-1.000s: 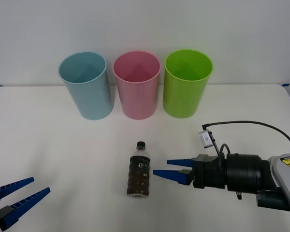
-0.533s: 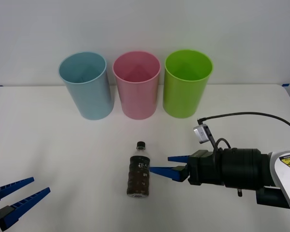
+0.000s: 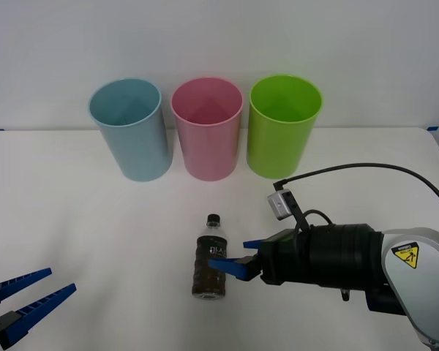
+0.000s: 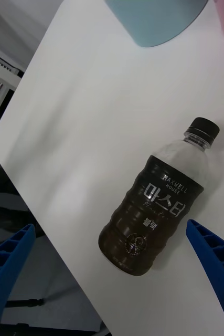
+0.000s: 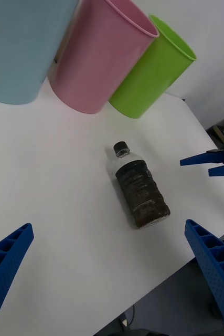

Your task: Put cans in the blue bin and PET bottles in the pink bin and trash in the green bin.

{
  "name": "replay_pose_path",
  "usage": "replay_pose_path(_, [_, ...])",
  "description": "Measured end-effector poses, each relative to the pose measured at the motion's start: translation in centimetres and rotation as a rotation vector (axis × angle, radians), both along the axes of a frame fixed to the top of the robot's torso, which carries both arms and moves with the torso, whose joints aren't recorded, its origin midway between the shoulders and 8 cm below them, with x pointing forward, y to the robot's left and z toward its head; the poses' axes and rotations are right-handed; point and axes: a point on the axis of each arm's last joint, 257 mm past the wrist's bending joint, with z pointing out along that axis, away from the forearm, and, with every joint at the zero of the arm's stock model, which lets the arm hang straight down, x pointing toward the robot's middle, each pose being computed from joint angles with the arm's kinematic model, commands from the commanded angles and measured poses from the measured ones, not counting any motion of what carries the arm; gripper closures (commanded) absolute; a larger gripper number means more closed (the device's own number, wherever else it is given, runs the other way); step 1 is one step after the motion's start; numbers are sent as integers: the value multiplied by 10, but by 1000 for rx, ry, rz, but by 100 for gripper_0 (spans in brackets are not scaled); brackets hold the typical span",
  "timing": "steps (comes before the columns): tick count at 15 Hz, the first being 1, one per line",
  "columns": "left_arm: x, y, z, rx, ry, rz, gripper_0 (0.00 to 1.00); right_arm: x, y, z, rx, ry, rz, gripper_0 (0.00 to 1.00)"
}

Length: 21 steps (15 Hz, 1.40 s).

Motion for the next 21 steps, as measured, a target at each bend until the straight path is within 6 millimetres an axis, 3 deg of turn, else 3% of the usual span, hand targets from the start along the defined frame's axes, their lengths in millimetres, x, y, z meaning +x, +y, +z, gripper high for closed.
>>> replay_pose_path(8, [0, 0, 0, 0, 0, 0, 0, 7, 13, -17, -148, -14, 0, 0])
replay_pose_path(14, [0, 0, 0, 0, 0, 0, 0, 15, 10, -26, -264, -49, 8, 0])
replay_pose_path(21, [0, 0, 0, 0, 0, 0, 0, 16, 29, -48, -275, 28, 15, 0])
